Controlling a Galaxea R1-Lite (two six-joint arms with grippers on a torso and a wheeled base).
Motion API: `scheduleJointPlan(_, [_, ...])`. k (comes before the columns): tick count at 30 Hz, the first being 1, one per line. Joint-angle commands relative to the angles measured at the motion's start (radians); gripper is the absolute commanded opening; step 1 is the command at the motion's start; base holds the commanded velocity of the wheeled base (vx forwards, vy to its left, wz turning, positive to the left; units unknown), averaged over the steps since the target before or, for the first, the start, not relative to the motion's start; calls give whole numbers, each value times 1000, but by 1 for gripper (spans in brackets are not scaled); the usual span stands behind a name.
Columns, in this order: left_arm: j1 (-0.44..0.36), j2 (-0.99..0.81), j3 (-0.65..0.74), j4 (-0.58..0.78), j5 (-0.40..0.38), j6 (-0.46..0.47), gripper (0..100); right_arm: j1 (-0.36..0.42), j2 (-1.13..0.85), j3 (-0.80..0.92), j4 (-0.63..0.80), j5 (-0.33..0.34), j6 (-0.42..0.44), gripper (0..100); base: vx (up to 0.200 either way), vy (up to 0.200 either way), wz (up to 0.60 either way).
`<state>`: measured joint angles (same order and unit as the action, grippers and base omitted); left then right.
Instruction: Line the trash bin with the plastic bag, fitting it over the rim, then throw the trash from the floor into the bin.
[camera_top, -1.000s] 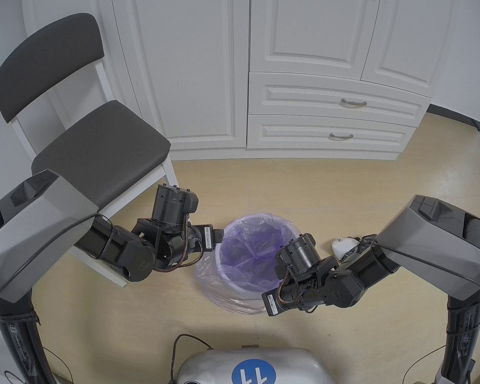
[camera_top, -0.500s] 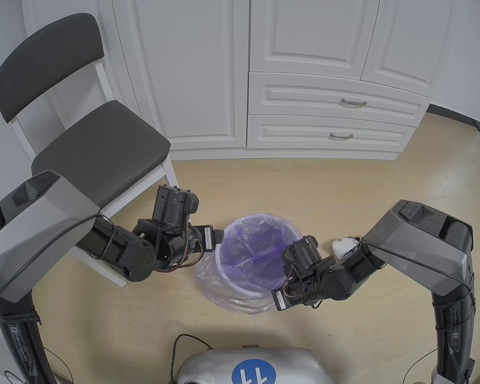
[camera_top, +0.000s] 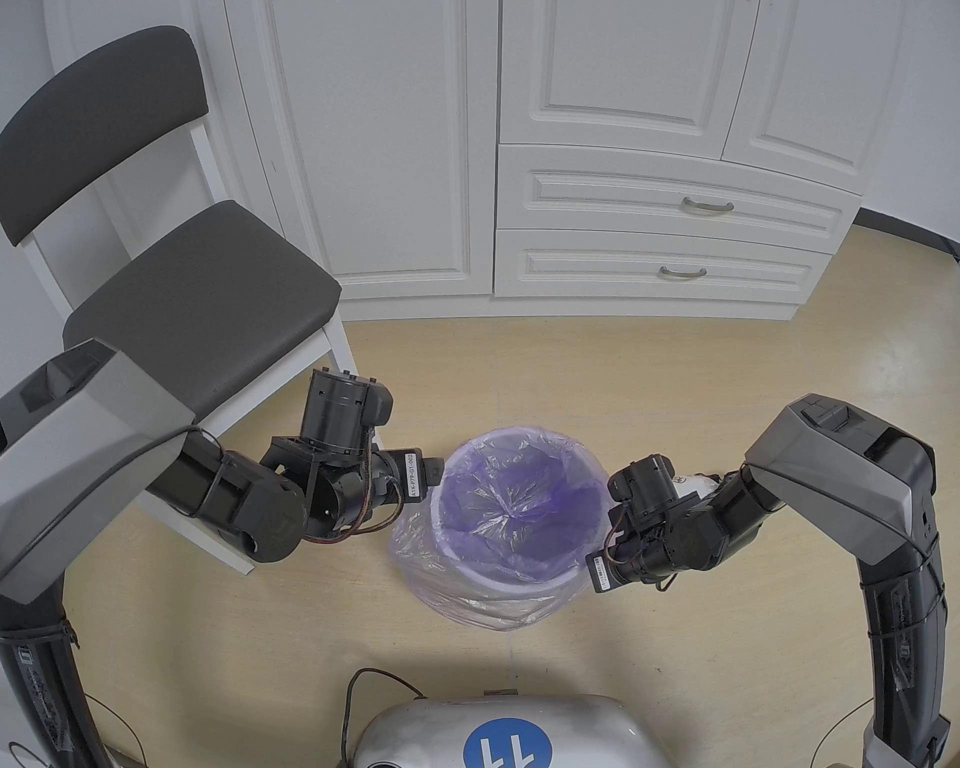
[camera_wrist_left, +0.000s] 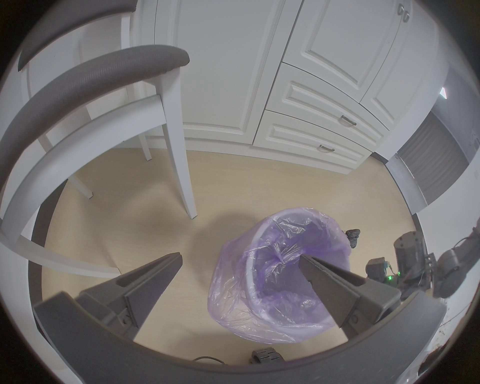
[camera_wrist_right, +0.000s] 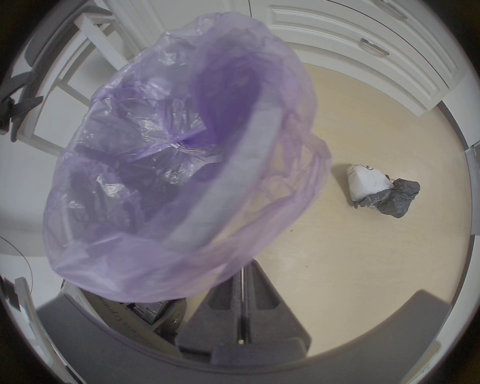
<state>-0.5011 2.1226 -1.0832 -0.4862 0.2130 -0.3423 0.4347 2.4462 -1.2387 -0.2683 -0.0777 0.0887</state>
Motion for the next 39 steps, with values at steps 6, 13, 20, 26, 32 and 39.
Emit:
scheduleJointPlan(6, [-5,-52,28,1,-1,3,100,-73,5,21,-17,24,-52,0,0,0,0])
scheduleJointPlan(13, [-10,-55,62,-6,2,63,100,-100,-52,154,-63,65,-182,0,0,0,0])
scheduleJointPlan(20, [-8,-56,82,-51,0,80,100,-152,-121,337,-121,220,-532,100,0,0,0])
scheduleJointPlan(26, [-10,-58,82,-51,0,80,100,-96,-110,415,-296,228,-561,100,0,0,0])
scheduleJointPlan(32, [-10,-56,82,-52,2,82,100,-16,-27,444,-571,222,-463,100,0,0,0])
scheduleJointPlan(39, [-10,-56,82,-52,0,82,100,49,43,438,-724,217,-400,100,0,0,0])
